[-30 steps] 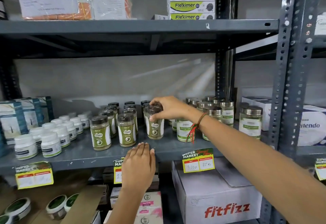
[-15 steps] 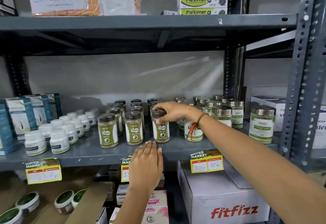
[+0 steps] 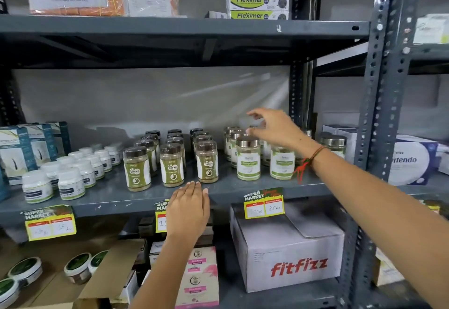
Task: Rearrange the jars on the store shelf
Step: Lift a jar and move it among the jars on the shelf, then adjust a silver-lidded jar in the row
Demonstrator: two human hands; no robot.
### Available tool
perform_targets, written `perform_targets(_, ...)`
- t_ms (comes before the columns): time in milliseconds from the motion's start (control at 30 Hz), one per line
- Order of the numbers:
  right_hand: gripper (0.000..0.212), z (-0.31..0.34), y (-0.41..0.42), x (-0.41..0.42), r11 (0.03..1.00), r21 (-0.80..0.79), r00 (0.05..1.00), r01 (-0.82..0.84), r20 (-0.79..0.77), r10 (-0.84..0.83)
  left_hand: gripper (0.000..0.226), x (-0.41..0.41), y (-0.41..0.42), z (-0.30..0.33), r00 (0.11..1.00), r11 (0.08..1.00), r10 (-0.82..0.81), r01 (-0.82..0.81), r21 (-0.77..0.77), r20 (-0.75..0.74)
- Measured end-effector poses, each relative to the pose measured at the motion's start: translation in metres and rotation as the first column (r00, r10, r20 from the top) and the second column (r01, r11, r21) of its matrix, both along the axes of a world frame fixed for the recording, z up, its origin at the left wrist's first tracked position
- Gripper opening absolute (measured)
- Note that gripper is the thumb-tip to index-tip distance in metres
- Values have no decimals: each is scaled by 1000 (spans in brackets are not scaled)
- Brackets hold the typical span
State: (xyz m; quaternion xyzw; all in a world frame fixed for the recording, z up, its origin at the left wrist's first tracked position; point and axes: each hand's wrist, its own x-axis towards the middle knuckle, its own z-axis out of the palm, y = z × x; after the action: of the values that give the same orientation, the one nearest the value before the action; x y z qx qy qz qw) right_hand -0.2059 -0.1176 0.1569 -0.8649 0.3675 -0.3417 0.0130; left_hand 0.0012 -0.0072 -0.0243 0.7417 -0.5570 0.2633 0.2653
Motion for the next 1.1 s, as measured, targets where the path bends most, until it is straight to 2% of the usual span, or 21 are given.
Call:
perform_targets(67, 51, -1, -6, -29, 993, -32, 993, 114, -6, -115, 50, 0, 1, 1, 1000, 1000, -1, 1, 7, 0)
perform_targets(133, 49, -4, -12, -55, 965, -77, 963, 252, -78, -257, 52, 0, 1, 2, 1000, 1000, -9, 10, 18, -3)
perform_targets(267, 47, -12, -23, -97, 856, -179, 822, 485, -242, -516, 55, 1, -2, 0, 1000, 1000, -17, 17, 24, -16)
perform_targets(433, 62, -21, -36, -118, 776, -145, 670, 614, -424, -609, 53, 1, -4, 0, 1000, 1000, -8, 8, 19, -30)
perform_targets(500, 63, -22, -39, -120, 757, -153, 641, 635, -443, -627, 52, 0, -3, 1, 999, 1000, -2, 2, 17, -34)
perform_targets(633, 51, -22, -42, -121, 757, -133, 643, 639, -448, -621, 51, -1, -2, 1, 999, 1000, 1, 0, 22, -35)
perform_targets(767, 46, -22, -47, -121, 773, -76, 690, 629, -403, -601, 51, -1, -2, 1, 999, 1000, -2, 3, 20, -40)
perform_targets(1100, 59, -17, -65, -117, 877, 116, 851, 467, -328, -410, 54, -1, -1, 1, 1000, 1000, 4, -4, 0, -28)
